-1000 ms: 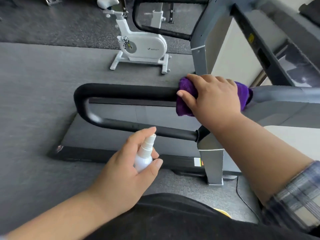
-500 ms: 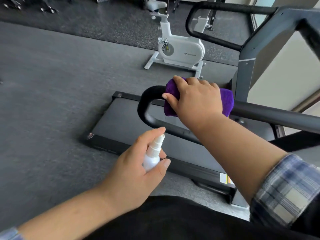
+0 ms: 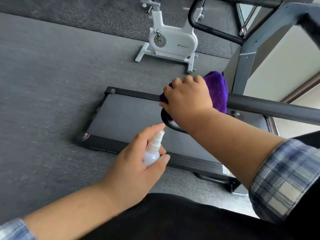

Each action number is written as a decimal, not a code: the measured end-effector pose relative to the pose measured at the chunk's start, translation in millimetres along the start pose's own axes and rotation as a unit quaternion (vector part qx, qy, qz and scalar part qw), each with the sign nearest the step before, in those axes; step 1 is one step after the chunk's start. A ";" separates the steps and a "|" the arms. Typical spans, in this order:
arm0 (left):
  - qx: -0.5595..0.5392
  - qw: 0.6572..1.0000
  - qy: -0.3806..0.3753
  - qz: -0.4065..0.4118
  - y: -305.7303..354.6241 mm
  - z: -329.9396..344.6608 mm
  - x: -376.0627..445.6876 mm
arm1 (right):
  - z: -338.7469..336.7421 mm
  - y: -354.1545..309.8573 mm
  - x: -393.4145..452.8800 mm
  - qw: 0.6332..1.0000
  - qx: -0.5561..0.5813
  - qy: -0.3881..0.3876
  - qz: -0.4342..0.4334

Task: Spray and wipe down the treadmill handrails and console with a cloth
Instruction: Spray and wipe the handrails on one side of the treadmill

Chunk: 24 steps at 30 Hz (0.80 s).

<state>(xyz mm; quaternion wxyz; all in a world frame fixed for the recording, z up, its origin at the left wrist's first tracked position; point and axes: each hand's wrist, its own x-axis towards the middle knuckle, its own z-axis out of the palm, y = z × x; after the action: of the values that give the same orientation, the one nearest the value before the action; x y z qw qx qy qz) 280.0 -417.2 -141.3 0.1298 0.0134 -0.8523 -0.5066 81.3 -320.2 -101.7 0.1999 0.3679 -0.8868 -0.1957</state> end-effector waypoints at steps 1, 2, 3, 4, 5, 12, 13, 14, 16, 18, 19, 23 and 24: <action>-0.003 1.000 -0.004 0.004 -2.5 -3.3 1.0 | 1.6 -8.4 2.5 1.000 -0.023 -0.011 -0.014; -0.006 1.000 -0.010 0.009 -4.3 -6.1 2.0 | 4.3 -18.4 3.8 0.998 -0.046 -0.021 -0.031; -0.009 1.000 -0.018 0.016 -5.5 -8.8 2.8 | 7.8 -29.2 3.6 0.996 -0.070 -0.032 -0.050; -0.010 0.999 -0.025 0.023 -6.2 -11.3 3.3 | 12.3 -40.2 1.5 0.992 -0.096 -0.047 -0.072; -0.011 0.999 -0.029 0.030 -6.8 -14.2 3.3 | 16.8 -50.2 -1.6 0.986 -0.123 -0.065 -0.096; -0.011 0.998 -0.042 0.052 -13.4 -37.2 -1.6 | 6.1 -40.6 -1.6 0.995 -0.034 -0.075 -0.064; -0.011 0.998 -0.040 0.051 -15.0 -40.5 -2.2 | -0.5 -30.1 -0.5 0.997 -0.003 -0.068 -0.033; -0.010 0.998 -0.036 0.051 -16.5 -43.5 -2.5 | -6.4 -19.1 0.0 0.998 0.016 -0.069 0.000; -0.012 0.998 -0.028 0.049 -19.4 -47.9 -2.5 | -14.3 -3.9 -0.5 0.994 0.031 -0.083 0.058; -0.015 0.999 -0.022 0.046 -21.4 -51.1 -1.9 | -16.3 -3.7 -4.4 0.993 0.028 -0.090 0.077; -0.014 0.999 -0.020 0.045 -21.7 -52.2 -1.3 | -15.0 -8.6 -6.4 0.993 0.020 -0.091 0.073; -0.004 0.999 -0.029 0.046 -19.9 -53.3 2.3 | -6.7 -35.9 2.6 0.992 -0.042 -0.112 0.039; -0.004 0.998 -0.031 0.047 -19.3 -53.4 3.0 | -3.8 -42.0 6.9 0.989 -0.069 -0.127 0.021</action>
<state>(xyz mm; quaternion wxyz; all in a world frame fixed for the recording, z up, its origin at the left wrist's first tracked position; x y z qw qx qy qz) 287.5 -472.9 -133.2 0.1270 -0.0433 -0.8533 -0.5038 102.8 -353.4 -117.9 0.1146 0.3069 -0.8968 -0.2973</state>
